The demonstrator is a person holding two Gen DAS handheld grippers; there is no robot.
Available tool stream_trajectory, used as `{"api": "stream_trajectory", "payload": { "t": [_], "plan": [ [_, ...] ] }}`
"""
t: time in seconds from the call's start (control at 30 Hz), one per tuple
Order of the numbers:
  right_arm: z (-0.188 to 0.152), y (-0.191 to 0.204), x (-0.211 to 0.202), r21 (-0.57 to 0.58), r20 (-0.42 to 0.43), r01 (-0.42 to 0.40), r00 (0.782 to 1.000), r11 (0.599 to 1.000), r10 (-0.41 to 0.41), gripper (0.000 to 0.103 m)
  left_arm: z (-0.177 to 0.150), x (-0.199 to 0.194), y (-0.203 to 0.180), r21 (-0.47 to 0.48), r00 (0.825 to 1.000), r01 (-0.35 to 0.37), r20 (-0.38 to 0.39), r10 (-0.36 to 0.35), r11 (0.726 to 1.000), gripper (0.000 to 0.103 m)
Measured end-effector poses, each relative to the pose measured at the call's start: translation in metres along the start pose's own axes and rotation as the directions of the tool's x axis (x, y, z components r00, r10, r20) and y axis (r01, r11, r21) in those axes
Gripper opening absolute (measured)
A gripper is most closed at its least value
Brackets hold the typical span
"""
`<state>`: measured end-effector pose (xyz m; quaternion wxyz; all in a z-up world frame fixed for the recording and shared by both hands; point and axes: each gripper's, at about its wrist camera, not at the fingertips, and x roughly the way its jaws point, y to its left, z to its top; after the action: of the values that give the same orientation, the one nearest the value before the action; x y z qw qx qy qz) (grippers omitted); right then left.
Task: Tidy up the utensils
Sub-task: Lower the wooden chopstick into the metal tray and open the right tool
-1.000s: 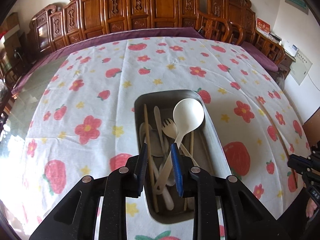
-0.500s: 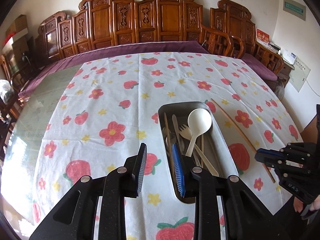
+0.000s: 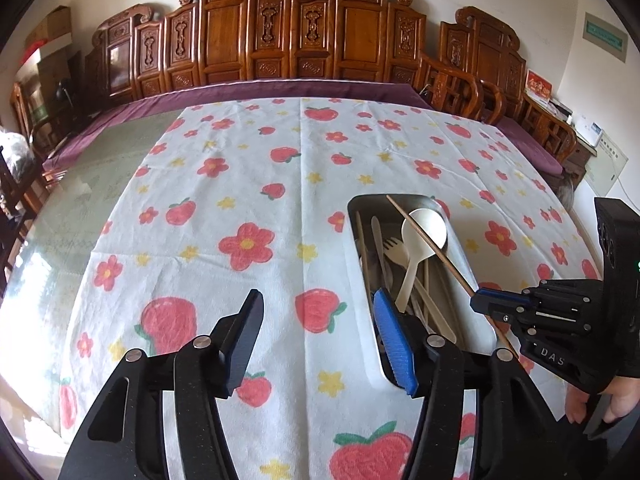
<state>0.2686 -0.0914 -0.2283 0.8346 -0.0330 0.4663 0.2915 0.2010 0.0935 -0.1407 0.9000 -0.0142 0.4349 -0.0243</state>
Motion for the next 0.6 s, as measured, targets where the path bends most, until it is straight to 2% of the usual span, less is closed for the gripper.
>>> {"api": "stream_trajectory", "payload": {
  "t": [0.07,0.23,0.6],
  "plan": [
    [0.001,0.001,0.005,0.01,-0.009,-0.004,1.0,1.0,0.004,0.006,-0.002,0.002,0.003,-0.003,1.0,-0.004,-0.005,0.004,1.0,0.067],
    [0.005,0.005,0.019,0.033,-0.039,0.009,0.999,0.999,-0.007,0.006,-0.004,0.005,0.009,-0.014,1.0,-0.005,-0.007,0.005,1.0,0.079],
    [0.014,0.007,0.036,0.132,-0.058,-0.014,0.998,0.991,0.022,0.006,-0.008,0.009,0.02,-0.035,1.0,-0.007,-0.017,0.007,0.999,0.081]
  ]
}}
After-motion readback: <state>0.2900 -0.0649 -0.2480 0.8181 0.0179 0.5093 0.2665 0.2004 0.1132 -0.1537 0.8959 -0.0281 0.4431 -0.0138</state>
